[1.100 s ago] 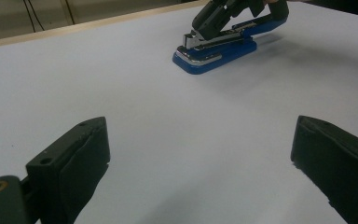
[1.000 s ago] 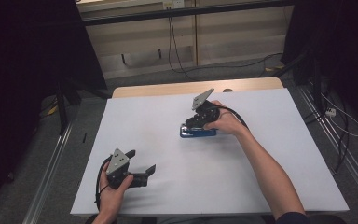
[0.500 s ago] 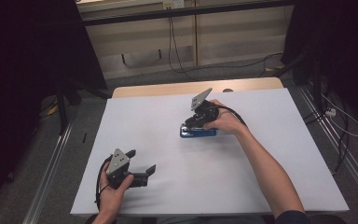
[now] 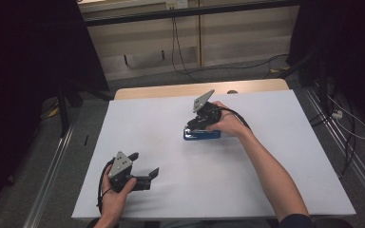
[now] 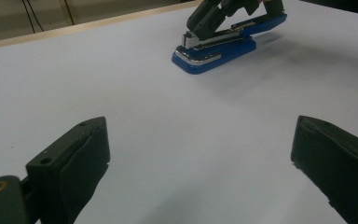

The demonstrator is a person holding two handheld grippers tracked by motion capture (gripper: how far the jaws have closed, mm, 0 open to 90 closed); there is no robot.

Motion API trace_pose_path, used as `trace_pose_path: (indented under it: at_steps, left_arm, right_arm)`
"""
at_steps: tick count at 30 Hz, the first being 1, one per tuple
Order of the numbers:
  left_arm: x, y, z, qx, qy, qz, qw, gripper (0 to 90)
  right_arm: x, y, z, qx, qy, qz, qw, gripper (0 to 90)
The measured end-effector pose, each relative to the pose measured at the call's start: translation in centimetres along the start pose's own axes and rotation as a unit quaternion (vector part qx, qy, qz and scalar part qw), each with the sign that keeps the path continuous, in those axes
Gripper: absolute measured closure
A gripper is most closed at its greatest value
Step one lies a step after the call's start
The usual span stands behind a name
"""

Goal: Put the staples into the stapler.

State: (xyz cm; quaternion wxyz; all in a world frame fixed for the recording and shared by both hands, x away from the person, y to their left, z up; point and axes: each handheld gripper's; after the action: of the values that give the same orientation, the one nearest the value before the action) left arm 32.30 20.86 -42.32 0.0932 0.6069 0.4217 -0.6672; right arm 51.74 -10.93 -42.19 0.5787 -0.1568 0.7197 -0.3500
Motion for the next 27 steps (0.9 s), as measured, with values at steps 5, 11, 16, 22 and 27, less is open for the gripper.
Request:
trace_pose_path:
  at_steps: [5, 11, 16, 22, 27]
  left_arm:
    - [0.02, 0.00, 0.00, 0.001, 0.001, 0.000, 1.0000, 4.6]
    - [0.02, -0.04, 0.00, 0.000, 0.000, 0.001, 1.0000, 4.6]
    - [0.01, -0.02, 0.00, 0.000, 0.000, 0.000, 1.0000, 4.6]
    - [-0.02, -0.05, -0.01, -0.001, 0.000, 0.000, 1.0000, 4.6]
    - [-0.01, -0.03, 0.00, -0.001, 0.003, 0.000, 1.0000, 4.6]
  right_arm:
    - [-0.01, -0.01, -0.06, 0.001, 0.001, -0.001, 1.0000, 78.5]
    - [0.00, -0.01, -0.07, 0.002, 0.001, 0.000, 1.0000, 78.5]
    - [-0.05, -0.01, -0.11, 0.004, 0.001, -0.002, 1.0000, 78.3]
    - [-0.06, -0.05, -0.07, 0.006, 0.003, -0.003, 1.0000, 76.7]
    - [0.04, -0.17, 0.00, 0.007, 0.006, -0.002, 1.0000, 76.8]
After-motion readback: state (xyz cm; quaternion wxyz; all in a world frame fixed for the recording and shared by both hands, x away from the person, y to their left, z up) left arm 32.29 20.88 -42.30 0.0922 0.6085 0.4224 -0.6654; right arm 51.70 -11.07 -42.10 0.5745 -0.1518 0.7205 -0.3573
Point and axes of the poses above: each handheld gripper's, and its own axes: y roughly forward along the jaws, x roughly out of its underside, z roughly to its right, and after that the axes turned 8 degrees about y, right-handed
